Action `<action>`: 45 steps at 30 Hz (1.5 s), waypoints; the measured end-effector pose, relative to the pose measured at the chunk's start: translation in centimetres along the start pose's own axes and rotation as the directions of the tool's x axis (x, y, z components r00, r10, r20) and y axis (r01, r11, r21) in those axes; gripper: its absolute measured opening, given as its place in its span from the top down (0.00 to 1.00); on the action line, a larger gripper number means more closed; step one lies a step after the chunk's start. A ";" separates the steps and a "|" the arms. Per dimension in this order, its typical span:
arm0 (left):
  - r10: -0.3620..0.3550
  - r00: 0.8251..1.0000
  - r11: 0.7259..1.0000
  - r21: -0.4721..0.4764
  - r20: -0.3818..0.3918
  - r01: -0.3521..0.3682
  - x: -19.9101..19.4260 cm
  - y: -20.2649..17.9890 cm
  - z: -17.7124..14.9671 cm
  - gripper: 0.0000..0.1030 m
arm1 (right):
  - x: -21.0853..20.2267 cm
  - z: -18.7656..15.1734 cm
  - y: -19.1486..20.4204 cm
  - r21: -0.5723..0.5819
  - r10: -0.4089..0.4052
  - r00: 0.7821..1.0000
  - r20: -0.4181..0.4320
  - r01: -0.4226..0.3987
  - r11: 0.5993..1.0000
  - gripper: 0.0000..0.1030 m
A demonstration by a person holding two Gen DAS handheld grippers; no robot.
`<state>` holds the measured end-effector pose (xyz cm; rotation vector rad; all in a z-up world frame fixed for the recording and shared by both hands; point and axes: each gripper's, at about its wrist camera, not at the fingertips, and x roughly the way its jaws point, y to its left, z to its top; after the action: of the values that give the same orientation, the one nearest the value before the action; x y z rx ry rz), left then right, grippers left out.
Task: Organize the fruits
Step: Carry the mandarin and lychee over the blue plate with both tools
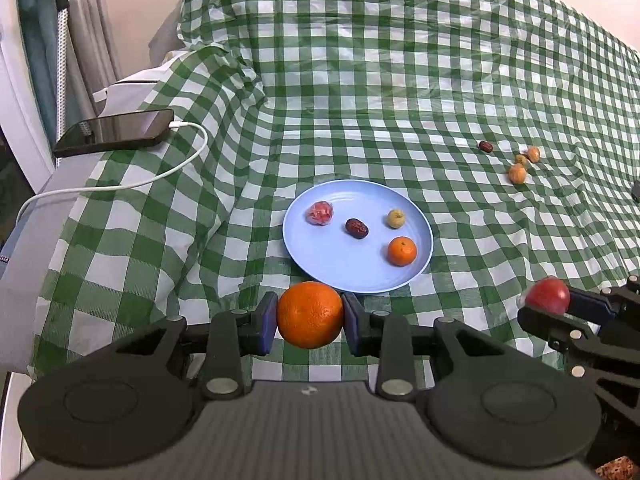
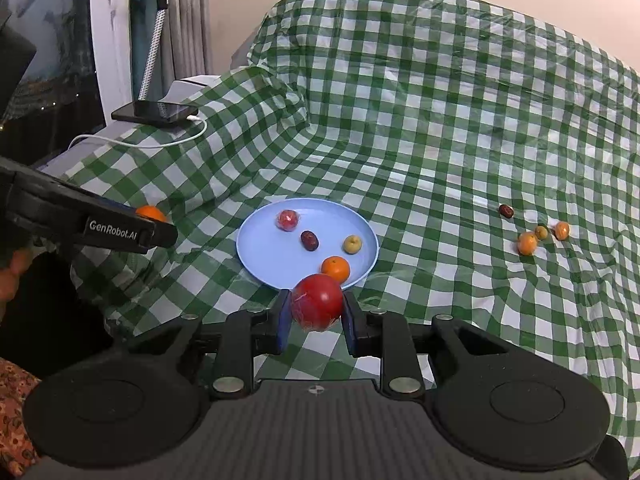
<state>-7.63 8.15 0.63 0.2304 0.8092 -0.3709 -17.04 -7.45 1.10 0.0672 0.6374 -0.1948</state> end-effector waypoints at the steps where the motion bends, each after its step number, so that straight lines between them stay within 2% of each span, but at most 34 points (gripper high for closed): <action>1: 0.000 1.000 1.000 -0.001 -0.001 0.000 0.1 0.0 0.0 0.63 | 0.0 0.0 0.1 -0.002 0.001 1.000 -0.002 -0.001 1.000 0.73; 20: -0.003 0.999 1.000 -0.007 -0.035 0.002 1.6 0.1 0.3 0.63 | 1.3 -0.1 -0.8 0.012 0.013 0.999 -0.032 -0.013 1.000 0.73; 30: -0.009 0.999 1.000 -0.022 -0.050 0.008 3.3 0.5 1.8 0.63 | 3.0 0.6 -1.6 0.020 0.005 0.999 -0.043 -0.004 1.000 0.73; 37: -0.020 0.998 1.000 -0.022 -0.066 0.019 5.4 0.3 3.2 0.63 | 5.1 1.3 -2.1 0.025 -0.005 0.998 -0.055 0.006 1.000 0.73; 45: -0.026 0.997 1.000 -0.001 -0.069 0.026 9.0 0.0 5.4 0.63 | 9.4 3.3 -3.2 0.045 -0.027 0.998 -0.049 0.030 0.999 0.73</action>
<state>1.59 4.26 -2.38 0.2337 0.8807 -0.3886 -8.38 -12.53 -1.82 0.1070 0.6828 -0.2359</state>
